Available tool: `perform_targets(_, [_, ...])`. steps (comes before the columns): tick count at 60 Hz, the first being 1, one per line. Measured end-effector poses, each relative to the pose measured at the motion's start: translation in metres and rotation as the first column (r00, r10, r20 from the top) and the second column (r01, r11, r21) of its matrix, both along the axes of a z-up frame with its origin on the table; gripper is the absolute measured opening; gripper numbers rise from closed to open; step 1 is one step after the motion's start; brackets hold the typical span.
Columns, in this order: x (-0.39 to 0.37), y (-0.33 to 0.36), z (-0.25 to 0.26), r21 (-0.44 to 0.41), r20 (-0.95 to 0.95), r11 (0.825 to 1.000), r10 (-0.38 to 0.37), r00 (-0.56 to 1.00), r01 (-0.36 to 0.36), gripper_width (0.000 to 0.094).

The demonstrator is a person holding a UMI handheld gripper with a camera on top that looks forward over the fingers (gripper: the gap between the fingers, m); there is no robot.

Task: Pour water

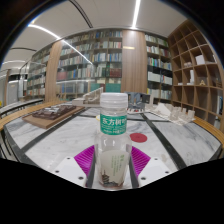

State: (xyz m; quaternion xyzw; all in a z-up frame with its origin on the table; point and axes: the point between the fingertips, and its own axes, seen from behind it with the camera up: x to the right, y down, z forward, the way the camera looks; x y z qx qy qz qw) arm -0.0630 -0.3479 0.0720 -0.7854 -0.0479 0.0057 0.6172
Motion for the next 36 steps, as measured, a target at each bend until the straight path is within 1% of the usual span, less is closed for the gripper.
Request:
perform_targets(3, [0.001, 0.0, 0.0, -0.003, -0.006, 1.0, 0.005, 1.0, -0.005, 0.0479])
perform_targets(7, [0.009, -0.001, 0.004, 0.003, -0.003, 1.0, -0.027, 1.0, 0.027, 0.0424])
perform_targets(16, [0.035, 0.002, 0.029, 0.029, 0.009, 0.997, -0.071, 0.997, 0.071, 0.0411])
perform_targets(20, [0.067, 0.011, 0.04, 0.044, 0.048, 0.99, -0.136, 0.99, 0.134, 0.0411])
perform_targets(25, [0.121, 0.027, 0.058, 0.072, 0.12, 0.973, -0.226, 0.967, 0.219, 0.041])
perform_targets(31, [0.184, 0.06, 0.086, 0.127, 0.259, 0.942, -0.335, 0.906, 0.312, 0.041])
perform_targets(33, [0.204, 0.072, 0.099, 0.158, 0.323, 0.93, -0.367, 0.872, 0.333, 0.041])
perform_targets(36, [0.226, 0.09, 0.122, 0.206, 0.419, 0.916, -0.4, 0.815, 0.344, 0.041])
